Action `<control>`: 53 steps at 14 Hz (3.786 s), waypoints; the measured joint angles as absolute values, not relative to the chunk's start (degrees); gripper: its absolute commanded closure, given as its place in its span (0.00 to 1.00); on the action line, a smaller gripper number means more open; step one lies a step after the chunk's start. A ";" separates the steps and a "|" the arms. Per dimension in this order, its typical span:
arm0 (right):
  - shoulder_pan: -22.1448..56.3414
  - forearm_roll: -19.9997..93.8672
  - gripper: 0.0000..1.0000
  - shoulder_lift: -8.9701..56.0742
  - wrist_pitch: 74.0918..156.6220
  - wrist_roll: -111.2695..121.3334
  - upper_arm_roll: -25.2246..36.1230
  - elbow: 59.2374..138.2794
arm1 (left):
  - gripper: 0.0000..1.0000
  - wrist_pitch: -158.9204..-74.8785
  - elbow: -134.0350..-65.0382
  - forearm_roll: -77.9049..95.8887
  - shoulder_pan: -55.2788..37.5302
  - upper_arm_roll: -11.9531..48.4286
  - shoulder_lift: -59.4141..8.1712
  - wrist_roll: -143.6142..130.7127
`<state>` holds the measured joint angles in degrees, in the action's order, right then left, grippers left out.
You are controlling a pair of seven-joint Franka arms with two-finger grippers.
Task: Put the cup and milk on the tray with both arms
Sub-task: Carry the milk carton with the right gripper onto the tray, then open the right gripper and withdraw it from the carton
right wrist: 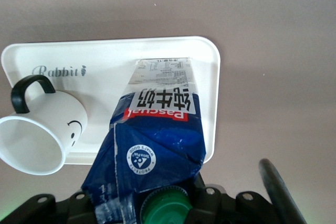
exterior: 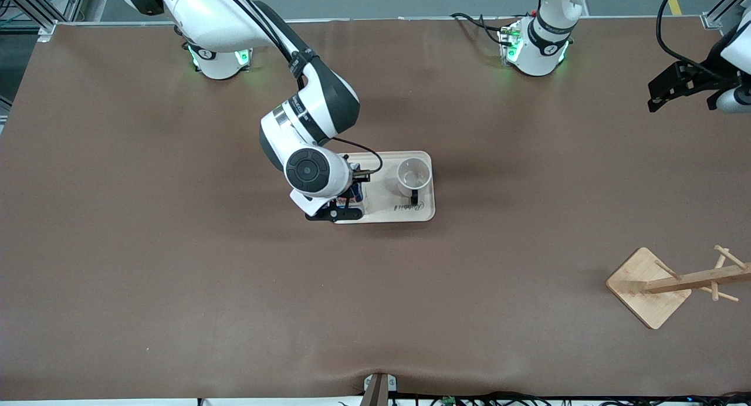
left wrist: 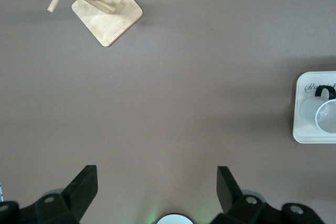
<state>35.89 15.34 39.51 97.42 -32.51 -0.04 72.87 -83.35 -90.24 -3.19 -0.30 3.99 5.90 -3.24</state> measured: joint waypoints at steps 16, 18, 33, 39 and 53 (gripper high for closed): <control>37.03 15.29 0.00 39.19 94.32 -34.21 0.03 72.94 | 0.00 -84.55 -94.23 -1.97 1.56 4.00 8.08 -3.35; 37.03 15.29 0.00 39.08 94.32 -34.21 0.09 72.60 | 0.00 -84.54 -94.55 -1.97 2.69 3.94 8.08 -3.34; 35.97 15.30 0.00 29.20 85.44 -34.31 1.17 69.83 | 0.00 -84.58 -95.08 -1.97 2.54 5.96 8.06 -7.65; 23.58 16.59 0.00 25.06 77.28 -34.28 1.65 63.85 | 0.00 -84.58 -95.03 -1.97 2.71 5.90 8.23 -7.65; 10.45 2.20 0.00 2.01 82.93 -17.73 1.81 84.93 | 0.00 -83.55 -94.02 -1.97 2.83 5.87 8.53 -7.65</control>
<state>10.45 2.20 2.01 82.93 -17.73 1.81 84.93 -83.55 -94.02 -1.97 2.83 5.87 8.53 -7.65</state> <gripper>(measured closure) 0.000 0.000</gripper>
